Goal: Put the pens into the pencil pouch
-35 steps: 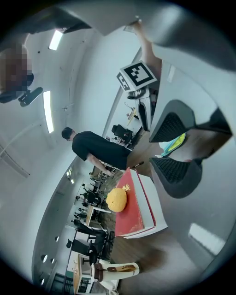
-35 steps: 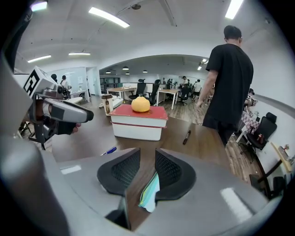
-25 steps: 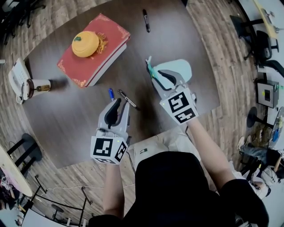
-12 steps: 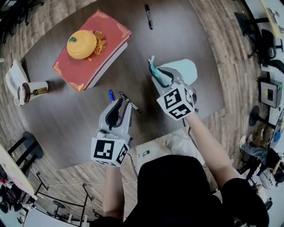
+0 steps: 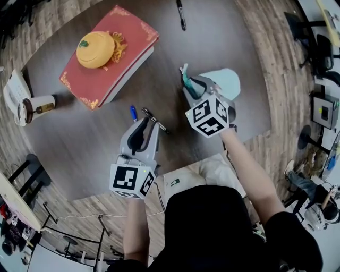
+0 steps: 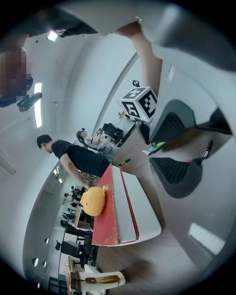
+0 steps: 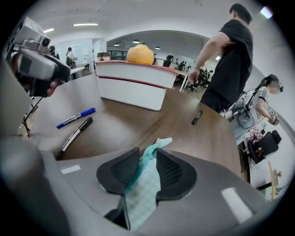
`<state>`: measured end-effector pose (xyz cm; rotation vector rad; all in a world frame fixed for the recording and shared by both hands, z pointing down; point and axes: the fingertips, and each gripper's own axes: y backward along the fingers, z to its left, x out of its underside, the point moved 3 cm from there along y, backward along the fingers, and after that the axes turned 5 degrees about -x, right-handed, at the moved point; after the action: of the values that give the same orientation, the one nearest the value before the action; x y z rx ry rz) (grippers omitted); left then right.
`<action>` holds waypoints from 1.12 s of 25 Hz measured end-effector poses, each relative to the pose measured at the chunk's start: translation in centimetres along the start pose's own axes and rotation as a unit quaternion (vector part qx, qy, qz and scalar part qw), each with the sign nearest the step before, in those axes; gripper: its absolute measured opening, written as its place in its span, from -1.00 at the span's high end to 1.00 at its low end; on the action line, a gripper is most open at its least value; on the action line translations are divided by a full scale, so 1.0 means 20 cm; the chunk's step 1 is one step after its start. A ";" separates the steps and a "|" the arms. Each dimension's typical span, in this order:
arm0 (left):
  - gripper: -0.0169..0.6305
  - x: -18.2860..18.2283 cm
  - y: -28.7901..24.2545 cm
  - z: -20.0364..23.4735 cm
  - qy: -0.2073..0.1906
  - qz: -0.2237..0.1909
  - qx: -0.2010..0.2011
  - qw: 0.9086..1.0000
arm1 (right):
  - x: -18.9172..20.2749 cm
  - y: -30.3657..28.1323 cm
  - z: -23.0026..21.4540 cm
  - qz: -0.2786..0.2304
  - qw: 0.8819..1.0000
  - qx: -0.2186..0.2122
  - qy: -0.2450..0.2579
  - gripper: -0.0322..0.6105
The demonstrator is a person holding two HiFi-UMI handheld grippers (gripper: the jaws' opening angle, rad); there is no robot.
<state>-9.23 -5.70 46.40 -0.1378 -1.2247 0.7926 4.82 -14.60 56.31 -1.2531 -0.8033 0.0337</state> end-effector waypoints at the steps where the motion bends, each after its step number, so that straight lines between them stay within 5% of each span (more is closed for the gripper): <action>1: 0.64 0.00 0.00 0.00 0.001 0.001 -0.001 1.000 | 0.01 -0.01 0.00 0.004 1.000 0.000 -0.002 0.59; 28: 0.64 0.01 0.10 -0.02 0.008 -0.003 -0.004 1.000 | -0.02 0.09 -0.05 0.009 1.000 0.024 -0.014 0.75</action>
<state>-9.83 -4.11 45.46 -0.1466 -1.2133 0.7810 5.77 -14.90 54.58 -1.2175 -0.8109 0.0838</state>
